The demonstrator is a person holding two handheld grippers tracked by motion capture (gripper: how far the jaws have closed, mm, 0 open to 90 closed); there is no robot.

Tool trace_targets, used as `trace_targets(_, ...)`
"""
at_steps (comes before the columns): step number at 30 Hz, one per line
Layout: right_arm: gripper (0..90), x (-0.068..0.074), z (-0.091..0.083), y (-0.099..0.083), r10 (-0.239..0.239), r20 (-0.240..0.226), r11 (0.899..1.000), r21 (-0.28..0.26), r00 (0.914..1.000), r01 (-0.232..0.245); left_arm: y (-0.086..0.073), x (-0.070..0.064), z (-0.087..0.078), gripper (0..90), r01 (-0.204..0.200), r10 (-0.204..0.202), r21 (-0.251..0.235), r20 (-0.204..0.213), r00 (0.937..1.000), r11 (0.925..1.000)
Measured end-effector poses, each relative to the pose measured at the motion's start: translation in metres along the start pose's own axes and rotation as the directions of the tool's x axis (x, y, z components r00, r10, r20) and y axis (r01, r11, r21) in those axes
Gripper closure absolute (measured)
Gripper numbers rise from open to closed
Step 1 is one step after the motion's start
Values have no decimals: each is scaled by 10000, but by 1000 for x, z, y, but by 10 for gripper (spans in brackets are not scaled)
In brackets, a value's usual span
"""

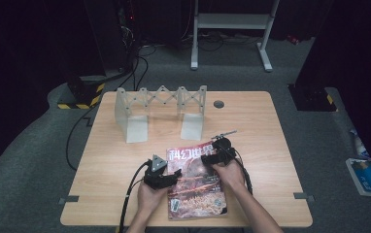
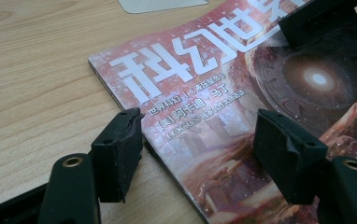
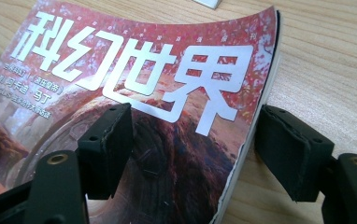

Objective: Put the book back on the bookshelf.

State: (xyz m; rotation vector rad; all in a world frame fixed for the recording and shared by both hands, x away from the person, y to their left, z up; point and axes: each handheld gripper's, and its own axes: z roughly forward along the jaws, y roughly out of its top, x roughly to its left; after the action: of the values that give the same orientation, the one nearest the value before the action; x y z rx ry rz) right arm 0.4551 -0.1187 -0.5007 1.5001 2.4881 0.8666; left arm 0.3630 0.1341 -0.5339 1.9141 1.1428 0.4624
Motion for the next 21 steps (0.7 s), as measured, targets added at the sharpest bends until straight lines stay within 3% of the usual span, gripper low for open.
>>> trace_targets(6,350,-6,-2,0,638,-309,9979,-96,9975,-642,0,-1,0,333,-8,8,-4,-45,10000,10000)
trace_targets(13,434,-8,-9,0,678,-401,9970,-353,9969,-692,0,-1,0,335,-6,6,-9,-63,10000,10000)
trace_targets(18,440,-8,-10,0,553,-418,9976,-383,9976,-569,0,-1,0,335,24,-25,-42,-104,9999,10000)
trace_targets(21,459,-9,-12,-1,736,-578,9965,-342,9956,-757,0,-2,0,336,35,-36,-40,-144,9999,10000)
